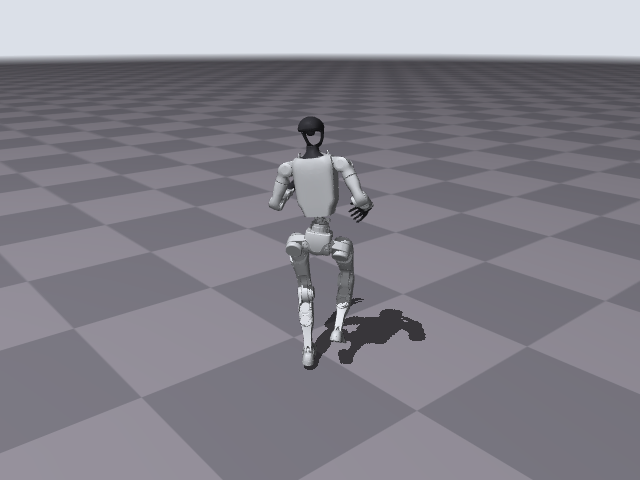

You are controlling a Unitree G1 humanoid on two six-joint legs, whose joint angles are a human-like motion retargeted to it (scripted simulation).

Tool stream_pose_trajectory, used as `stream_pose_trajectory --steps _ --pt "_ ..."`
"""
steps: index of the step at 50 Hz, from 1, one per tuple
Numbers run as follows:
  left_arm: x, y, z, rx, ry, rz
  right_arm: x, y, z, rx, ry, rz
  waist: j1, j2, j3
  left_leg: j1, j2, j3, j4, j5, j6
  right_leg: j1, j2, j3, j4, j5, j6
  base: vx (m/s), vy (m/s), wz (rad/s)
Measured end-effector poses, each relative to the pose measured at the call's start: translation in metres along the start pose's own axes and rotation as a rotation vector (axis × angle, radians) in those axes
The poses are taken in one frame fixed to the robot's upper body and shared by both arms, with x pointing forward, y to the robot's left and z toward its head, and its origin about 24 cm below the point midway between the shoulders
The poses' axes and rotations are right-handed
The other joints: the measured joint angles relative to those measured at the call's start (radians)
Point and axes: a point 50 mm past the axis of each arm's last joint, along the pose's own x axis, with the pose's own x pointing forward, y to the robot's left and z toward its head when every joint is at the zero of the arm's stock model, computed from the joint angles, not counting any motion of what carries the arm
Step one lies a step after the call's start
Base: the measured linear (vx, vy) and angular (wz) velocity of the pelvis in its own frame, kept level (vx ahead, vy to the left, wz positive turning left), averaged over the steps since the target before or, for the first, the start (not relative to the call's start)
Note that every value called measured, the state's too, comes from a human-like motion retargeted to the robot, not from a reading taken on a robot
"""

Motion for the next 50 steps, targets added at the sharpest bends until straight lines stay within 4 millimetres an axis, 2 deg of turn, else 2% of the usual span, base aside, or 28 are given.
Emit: stream_pose_trajectory --steps 4,7,11,13,16,20,25,29,35,39,42,44,46,48,50 --pt "0.001 -0.007 0.021 -0.035 -0.119 -0.09 -0.017 0.005 -0.003 0.063 -0.004 0.051 -0.047 0.056 -0.041 0.119 0.032 -0.039 -0.151 0.243 -0.136 0.002 0.05 -0.047 -0.354 0.036 0.043 0.58 -0.17 -0.2" --pt "-0.009 -0.023 0.02 -0.087 -0.11 -0.218 -0.027 0.012 -0.013 0.111 0.038 0.088 -0.025 0.094 -0.057 0.164 0.055 -0.065 -0.172 0.33 -0.179 0.05 0.111 -0.044 -0.61 0.085 0.092 0.51 -0.13 -0.43" --pt "-0.034 -0.044 0.001 -0.153 0.012 -0.38 -0.03 0.017 -0.023 0.122 0.093 0.114 0.043 0.133 -0.058 0.181 0.076 -0.092 -0.052 0.277 -0.156 0.116 0.172 -0.022 -0.736 0.092 0.107 0.43 -0.08 -0.5" --pt "-0.052 -0.053 -0.014 -0.177 0.117 -0.446 -0.027 0.017 -0.026 0.105 0.116 0.113 0.084 0.145 -0.055 0.182 0.076 -0.111 0.042 0.215 -0.137 0.137 0.19 -0.014 -0.698 0.037 0.087 0.39 -0.03 -0.46" --pt "-0.083 -0.064 -0.038 -0.203 0.292 -0.524 -0.017 0.013 -0.03 0.083 0.139 0.077 0.15 0.168 -0.036 0.18 0.082 -0.139 0.179 0.187 -0.134 0.177 0.225 -0.001 -0.639 -0.069 0.052 0.37 -0.01 -0.4" --pt "-0.116 -0.067 -0.055 -0.246 0.445 -0.573 -0.001 0.007 -0.023 0.093 0.092 0.034 0.224 0.184 -0.015 0.155 0.095 -0.161 0.277 0.226 -0.132 0.262 0.252 0.023 -0.674 -0.095 0.034 0.31 0.01 -0.33" --pt "-0.135 -0.063 -0.055 -0.277 0.491 -0.541 -0.003 0.017 -0.015 0.136 0.032 0.059 0.273 0.189 -0.035 0.133 0.077 -0.193 0.331 0.334 -0.149 0.322 0.269 0.059 -0.713 -0.074 0.03 0.2 0.02 -0.36" --pt "-0.127 -0.058 -0.047 -0.271 0.435 -0.461 -0.007 0.021 -0.01 0.147 0.007 0.079 0.265 0.204 -0.042 0.172 0.055 -0.232 0.367 0.396 -0.167 0.317 0.288 0.077 -0.672 -0.092 0.003 0.04 0.02 -0.43" --pt "-0.083 -0.055 -0.029 -0.27 0.233 -0.357 -0.022 0.028 -0.028 0.198 0.083 0.04 0.192 0.246 -0.031 0.31 0.004 -0.319 0.3 0.457 -0.223 0.262 0.324 0.087 -0.578 -0.098 -0.018 -0.19 0.06 -0.52" --pt "-0.055 -0.055 -0.01 -0.291 0.076 -0.302 -0.035 0.027 -0.043 0.232 0.144 -0.06 0.123 0.271 -0.016 0.367 -0.017 -0.347 0.164 0.411 -0.222 0.195 0.324 0.083 -0.565 -0.022 0.032 -0.45 0.11 -0.64" --pt "-0.041 -0.054 0.002 -0.313 -0.003 -0.262 -0.039 0.017 -0.047 0.226 0.158 -0.164 0.079 0.28 0.004 0.362 -0.025 -0.326 0.051 0.322 -0.184 0.119 0.301 0.08 -0.577 0.057 0.089 -0.61 0.13 -0.8" --pt "-0.039 -0.055 0.003 -0.318 -0.007 -0.247 -0.037 0.007 -0.045 0.196 0.152 -0.23 0.065 0.28 0.026 0.343 -0.035 -0.3 -0.002 0.225 -0.141 0.065 0.27 0.075 -0.56 0.065 0.109 -0.7 0.13 -0.86" --pt "-0.045 -0.06 -0.004 -0.324 0.041 -0.249 -0.034 -0.004 -0.043 0.154 0.146 -0.29 0.068 0.276 0.056 0.315 -0.051 -0.272 -0.023 0.124 -0.092 0.024 0.223 0.059 -0.501 0.022 0.104 -0.75 0.11 -0.94" --pt "-0.059 -0.068 -0.019 -0.347 0.147 -0.259 -0.029 -0.016 -0.038 0.112 0.135 -0.347 0.088 0.274 0.083 0.277 -0.07 -0.249 -0.027 0.064 -0.052 0.003 0.153 0.029 -0.402 -0.027 0.072 -0.78 0.08 -0.98" --pt "-0.081 -0.078 -0.038 -0.396 0.29 -0.267 -0.019 -0.034 -0.029 0.063 0.112 -0.409 0.115 0.27 0.095 0.229 -0.088 -0.231 -0.042 0.061 -0.025 0.007 0.061 0.003 -0.28 -0.072 0.02 -0.78 0.06 -0.92"
